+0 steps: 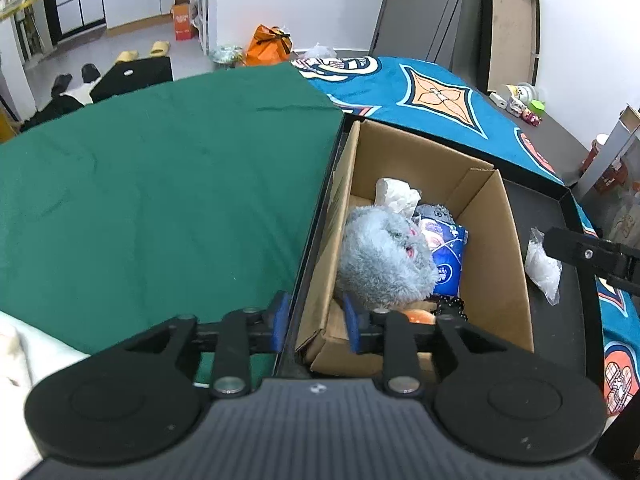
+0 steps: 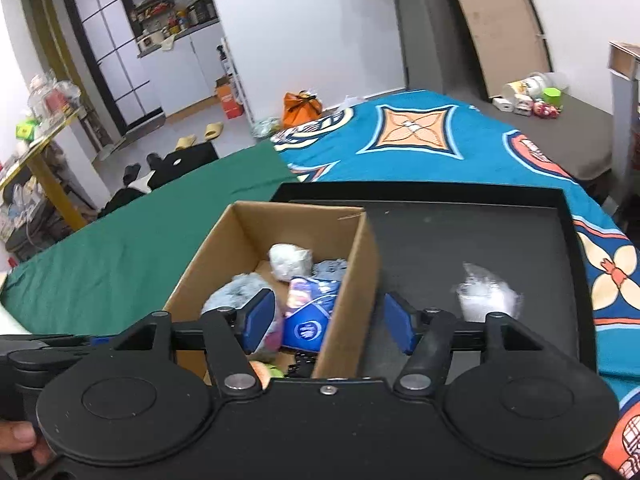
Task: Organize soft objects
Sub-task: 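Carry the burger plush with the right gripper and release it into the box, then grasp the clear bag of white filling with the right gripper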
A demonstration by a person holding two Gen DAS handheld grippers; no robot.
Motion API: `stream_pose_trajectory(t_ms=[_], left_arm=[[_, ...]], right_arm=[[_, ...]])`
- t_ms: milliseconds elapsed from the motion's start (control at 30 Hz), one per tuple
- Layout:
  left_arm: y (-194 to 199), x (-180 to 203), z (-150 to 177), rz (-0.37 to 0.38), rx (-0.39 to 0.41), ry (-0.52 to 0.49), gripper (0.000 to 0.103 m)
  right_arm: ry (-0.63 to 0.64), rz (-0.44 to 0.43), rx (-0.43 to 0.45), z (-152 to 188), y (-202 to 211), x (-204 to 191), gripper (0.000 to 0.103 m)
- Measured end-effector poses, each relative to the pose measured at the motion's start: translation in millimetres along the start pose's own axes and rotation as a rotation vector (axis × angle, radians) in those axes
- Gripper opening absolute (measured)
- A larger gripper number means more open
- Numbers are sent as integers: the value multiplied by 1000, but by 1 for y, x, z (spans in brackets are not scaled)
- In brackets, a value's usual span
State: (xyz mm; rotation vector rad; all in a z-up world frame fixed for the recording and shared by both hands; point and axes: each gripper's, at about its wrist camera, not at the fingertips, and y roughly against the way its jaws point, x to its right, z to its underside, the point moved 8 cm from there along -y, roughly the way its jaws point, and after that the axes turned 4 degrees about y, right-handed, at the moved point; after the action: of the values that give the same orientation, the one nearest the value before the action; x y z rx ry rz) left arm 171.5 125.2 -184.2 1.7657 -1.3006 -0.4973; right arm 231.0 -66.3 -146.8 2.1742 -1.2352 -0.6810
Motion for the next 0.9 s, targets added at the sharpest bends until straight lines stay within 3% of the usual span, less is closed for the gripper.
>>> stream_pose_trajectory(t_ms=[133,333,533,900], left_arm=[[7,5,-4,-28,13,-11,49],[8,21,-5,-62,18,-59,58],[3,30,-7,-105,12,-64,59],[-5,48,-11,-188,-5,-91,60]], right_arm=[[-32,14,24,-2,3,15,66],[-83,34,57,-1,2,36,75],[-148,32,93,4,-1,59,76],[-293,54,46,27,-29,105,76]])
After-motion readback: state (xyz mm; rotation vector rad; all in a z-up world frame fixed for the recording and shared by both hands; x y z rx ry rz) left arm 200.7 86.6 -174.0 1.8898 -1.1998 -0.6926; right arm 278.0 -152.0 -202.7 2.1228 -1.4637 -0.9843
